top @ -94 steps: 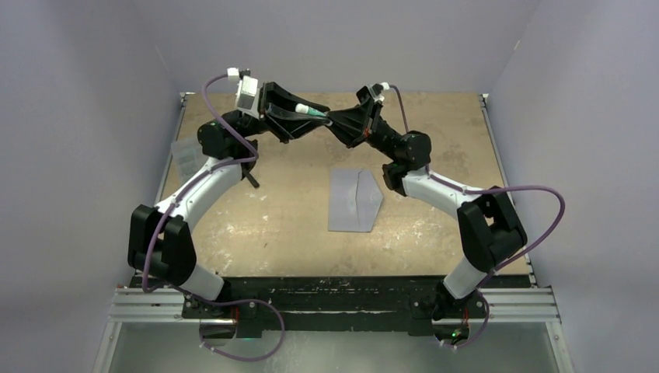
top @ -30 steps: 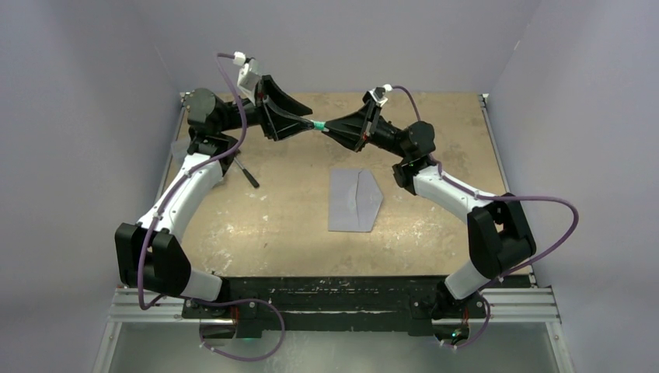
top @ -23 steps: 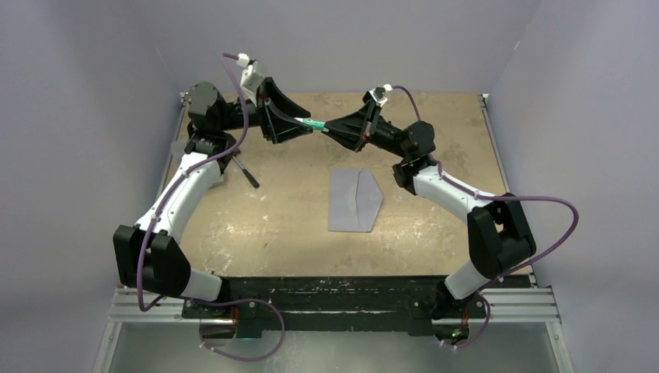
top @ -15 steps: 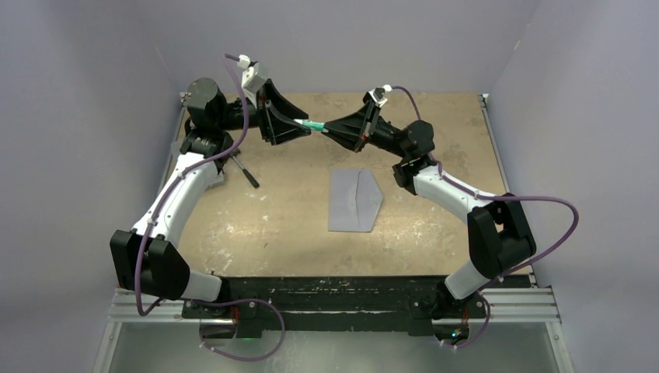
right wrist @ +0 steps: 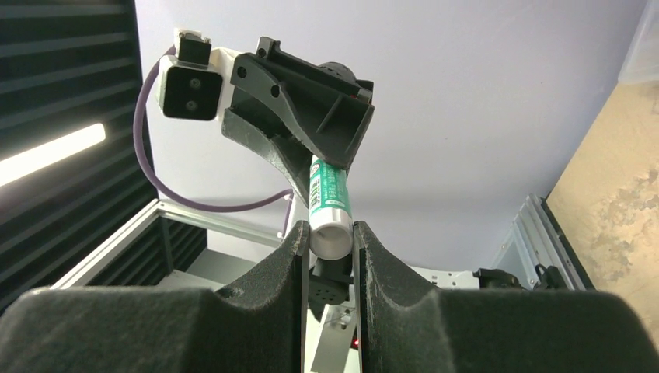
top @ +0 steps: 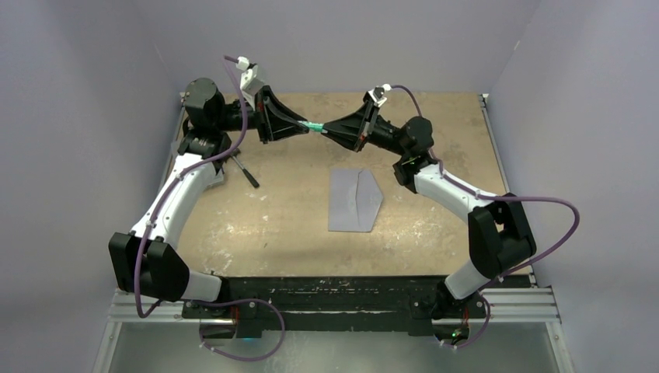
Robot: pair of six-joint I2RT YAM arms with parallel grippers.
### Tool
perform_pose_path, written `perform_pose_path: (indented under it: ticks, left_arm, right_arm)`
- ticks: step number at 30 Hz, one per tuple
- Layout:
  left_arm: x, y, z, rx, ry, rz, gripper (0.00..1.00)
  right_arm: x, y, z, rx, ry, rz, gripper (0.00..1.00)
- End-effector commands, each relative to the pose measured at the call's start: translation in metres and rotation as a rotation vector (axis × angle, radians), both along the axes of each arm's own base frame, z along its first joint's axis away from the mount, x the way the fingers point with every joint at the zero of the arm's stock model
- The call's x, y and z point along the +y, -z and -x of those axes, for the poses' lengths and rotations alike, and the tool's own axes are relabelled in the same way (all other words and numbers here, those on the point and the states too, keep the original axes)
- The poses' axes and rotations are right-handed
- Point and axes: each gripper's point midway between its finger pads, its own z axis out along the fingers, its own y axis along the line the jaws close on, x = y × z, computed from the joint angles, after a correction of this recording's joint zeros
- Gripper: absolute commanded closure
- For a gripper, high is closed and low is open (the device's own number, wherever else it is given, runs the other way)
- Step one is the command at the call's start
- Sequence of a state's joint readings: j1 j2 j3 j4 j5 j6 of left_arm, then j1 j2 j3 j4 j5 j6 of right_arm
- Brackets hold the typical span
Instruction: Place the letter into the envelope and seal it
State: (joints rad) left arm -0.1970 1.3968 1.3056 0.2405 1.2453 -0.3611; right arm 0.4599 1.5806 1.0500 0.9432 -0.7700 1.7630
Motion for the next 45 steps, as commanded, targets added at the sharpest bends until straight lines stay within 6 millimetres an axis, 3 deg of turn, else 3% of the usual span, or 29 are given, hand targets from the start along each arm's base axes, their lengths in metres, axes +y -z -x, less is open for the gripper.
perform_pose_path:
  ticks: [1, 3, 7, 9, 16, 21, 24, 28, 41, 44, 45]
  left_arm:
    - [0.003, -0.019, 0.0, -0.064, -0.027, 0.019, 1.0]
    - [0.003, -0.021, -0.005, -0.054, -0.055, 0.04, 1.0]
    - [0.003, -0.03, -0.009, -0.043, -0.12, 0.117, 1.0]
    - [0.003, -0.03, -0.012, -0.037, -0.166, 0.157, 1.0]
    - [-0.012, -0.035, -0.008, -0.074, -0.213, 0.203, 1.0]
    - [-0.019, -0.035, -0.007, -0.099, -0.224, 0.199, 1.0]
    - [-0.02, -0.034, -0.008, -0.137, -0.25, 0.176, 1.0]
    - [-0.021, -0.031, -0.01, -0.162, -0.28, 0.15, 1.0]
    - [-0.029, -0.016, -0.015, -0.155, -0.312, 0.097, 1.0]
    - [-0.028, -0.015, -0.018, -0.15, -0.326, 0.088, 0.98]
    - [-0.027, -0.015, -0.019, -0.147, -0.336, 0.086, 0.9]
  right_arm:
    - [-0.007, -0.045, 0.01, -0.161, 0.024, -0.053, 0.86]
    - [-0.007, -0.05, 0.008, -0.185, 0.037, -0.061, 0.8]
    - [-0.007, -0.053, 0.002, -0.2, 0.08, -0.073, 0.46]
    - [-0.005, -0.053, 0.0, -0.199, 0.086, -0.077, 0.37]
    - [0.001, -0.059, -0.005, -0.207, 0.093, -0.099, 0.32]
    - [0.004, -0.058, -0.009, -0.206, 0.102, -0.096, 0.37]
    - [0.006, -0.061, -0.009, -0.229, 0.095, -0.096, 0.48]
    - [0.006, -0.068, -0.008, -0.253, 0.091, -0.107, 0.55]
    - [0.014, -0.068, -0.011, -0.304, 0.078, -0.042, 0.65]
    - [0.014, -0.065, -0.012, -0.3, 0.081, -0.035, 0.81]
    - [0.014, -0.064, -0.012, -0.294, 0.084, -0.032, 0.88]
